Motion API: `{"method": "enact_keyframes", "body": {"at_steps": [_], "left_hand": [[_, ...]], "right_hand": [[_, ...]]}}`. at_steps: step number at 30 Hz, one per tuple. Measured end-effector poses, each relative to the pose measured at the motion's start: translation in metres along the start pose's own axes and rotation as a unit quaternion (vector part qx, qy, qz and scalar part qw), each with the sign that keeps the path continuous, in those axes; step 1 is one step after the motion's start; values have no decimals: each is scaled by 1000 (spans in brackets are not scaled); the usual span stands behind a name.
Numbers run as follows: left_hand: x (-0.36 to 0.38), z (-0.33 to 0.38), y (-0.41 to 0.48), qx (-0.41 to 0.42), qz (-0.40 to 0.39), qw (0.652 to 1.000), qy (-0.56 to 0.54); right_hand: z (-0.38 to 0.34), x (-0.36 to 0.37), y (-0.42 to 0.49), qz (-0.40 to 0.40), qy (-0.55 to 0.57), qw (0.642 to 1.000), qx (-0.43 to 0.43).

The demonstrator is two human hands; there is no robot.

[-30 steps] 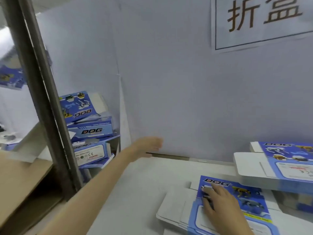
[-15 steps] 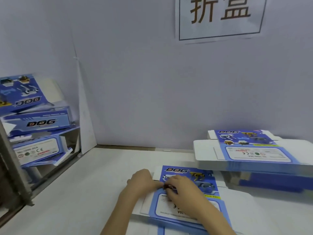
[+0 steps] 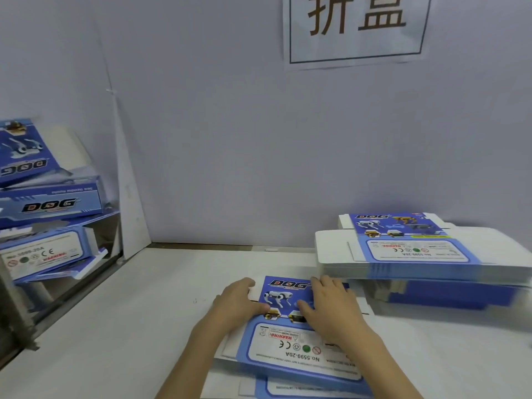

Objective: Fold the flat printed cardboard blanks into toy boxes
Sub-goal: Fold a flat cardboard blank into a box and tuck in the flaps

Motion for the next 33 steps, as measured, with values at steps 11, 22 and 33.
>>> {"method": "enact_keyframes", "body": {"at_steps": [11,22,33], "left_hand": [[13,-6,-1,5,-36,997,74],[21,-8,4,23,11,978,207],[-12,4,-1,111,127,974,152]], "right_hand": [[6,8,-3,-24,1,1000,10],[20,-3,-1,-18,42,998,53],[36,-58,-12,7,221,972,83]]}}
Point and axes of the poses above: each hand's wrist, its own y-axis towards the middle knuckle, its own x-axis out of the palm, z = x × y, the point moved 7 cm from there along y, towards the middle knuckle, and after that the axes turned 3 degrees about -x, right-handed, at the moved point
